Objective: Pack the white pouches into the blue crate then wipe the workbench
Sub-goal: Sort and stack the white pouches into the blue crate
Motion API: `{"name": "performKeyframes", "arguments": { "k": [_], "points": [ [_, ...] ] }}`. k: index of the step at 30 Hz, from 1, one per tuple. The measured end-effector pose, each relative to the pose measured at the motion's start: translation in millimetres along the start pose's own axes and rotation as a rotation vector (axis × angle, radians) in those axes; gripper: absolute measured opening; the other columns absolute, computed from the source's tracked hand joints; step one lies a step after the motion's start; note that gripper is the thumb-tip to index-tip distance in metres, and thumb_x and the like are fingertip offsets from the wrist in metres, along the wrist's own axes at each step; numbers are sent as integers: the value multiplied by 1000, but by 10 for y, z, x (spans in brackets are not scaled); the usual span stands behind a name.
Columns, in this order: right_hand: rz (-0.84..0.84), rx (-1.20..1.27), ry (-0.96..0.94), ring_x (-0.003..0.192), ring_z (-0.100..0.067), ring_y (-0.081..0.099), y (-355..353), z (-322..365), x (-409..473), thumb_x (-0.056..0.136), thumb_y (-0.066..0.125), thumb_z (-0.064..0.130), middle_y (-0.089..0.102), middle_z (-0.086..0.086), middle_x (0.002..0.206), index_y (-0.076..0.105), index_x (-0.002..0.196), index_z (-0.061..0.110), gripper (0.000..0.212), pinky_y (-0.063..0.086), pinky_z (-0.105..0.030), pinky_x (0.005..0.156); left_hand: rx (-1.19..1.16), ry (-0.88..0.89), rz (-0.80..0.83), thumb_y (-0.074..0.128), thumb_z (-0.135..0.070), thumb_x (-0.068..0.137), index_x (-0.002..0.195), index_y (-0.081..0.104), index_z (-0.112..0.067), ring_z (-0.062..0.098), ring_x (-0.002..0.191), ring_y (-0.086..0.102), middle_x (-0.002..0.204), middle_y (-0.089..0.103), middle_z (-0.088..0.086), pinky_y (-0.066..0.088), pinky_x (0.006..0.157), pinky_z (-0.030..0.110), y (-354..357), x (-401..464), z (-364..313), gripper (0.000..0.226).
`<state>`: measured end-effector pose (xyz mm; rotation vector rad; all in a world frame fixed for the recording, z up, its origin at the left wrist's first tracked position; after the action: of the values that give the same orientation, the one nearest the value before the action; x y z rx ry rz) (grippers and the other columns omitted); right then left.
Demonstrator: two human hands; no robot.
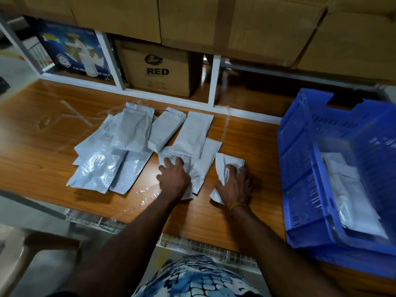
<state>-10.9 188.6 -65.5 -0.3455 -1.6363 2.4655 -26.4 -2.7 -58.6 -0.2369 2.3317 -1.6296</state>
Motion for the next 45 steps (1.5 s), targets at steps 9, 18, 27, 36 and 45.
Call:
{"name": "performKeyframes", "arguments": {
  "k": [9, 18, 27, 36, 45],
  "points": [
    [-154, 204, -11, 119, -35, 44, -322, 49, -78, 71, 71, 36, 42, -12, 131, 55, 127, 30, 59, 41, -43, 94, -160, -28, -36, 62, -42, 86, 125, 54, -29, 38, 115, 46, 132, 42, 13, 44, 85, 43, -356, -149, 38, 43],
    [-296, 239, -187, 119, -25, 42, -1065, 85, -358, 74, 66, 44, 39, -3, 131, 50, 131, 36, 60, 46, -42, 96, -403, 92, -171, 63, -37, 84, 118, 60, -34, 34, 113, 55, 127, 50, 10, 50, 86, 44, -979, -593, -385, 34],
    [-459, 296, -276, 121, -22, 40, -1919, -280, -636, 77, 65, 46, 35, -1, 134, 48, 132, 38, 58, 47, -39, 95, -628, 281, -303, 55, -38, 78, 120, 57, -34, 19, 121, 45, 124, 52, 3, 35, 86, 28, -1132, -1252, -1195, 42],
    [-662, 370, -237, 121, -19, 43, -2776, -1111, -783, 78, 62, 45, 40, -3, 132, 52, 134, 31, 59, 39, -28, 98, -800, 482, -377, 61, -29, 85, 120, 57, -27, 11, 115, 49, 122, 53, -1, 45, 91, 28, -1124, -1836, -2241, 35],
    [-756, 312, -114, 118, -32, 48, -3112, -2064, -336, 76, 62, 42, 43, -9, 128, 54, 130, 29, 57, 42, -41, 98, -727, 550, -328, 63, -26, 85, 121, 57, -28, 15, 116, 46, 123, 52, 3, 31, 87, 15, -755, -1851, -3313, 36]
  ]
}}
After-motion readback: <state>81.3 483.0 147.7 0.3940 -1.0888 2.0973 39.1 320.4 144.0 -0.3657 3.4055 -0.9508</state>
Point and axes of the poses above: each hand's wrist, its own x-axis towards the middle knuckle, its own y-axis out of the palm, z = x × y, the point moved 3 cm from there along x, towards the middle knuckle
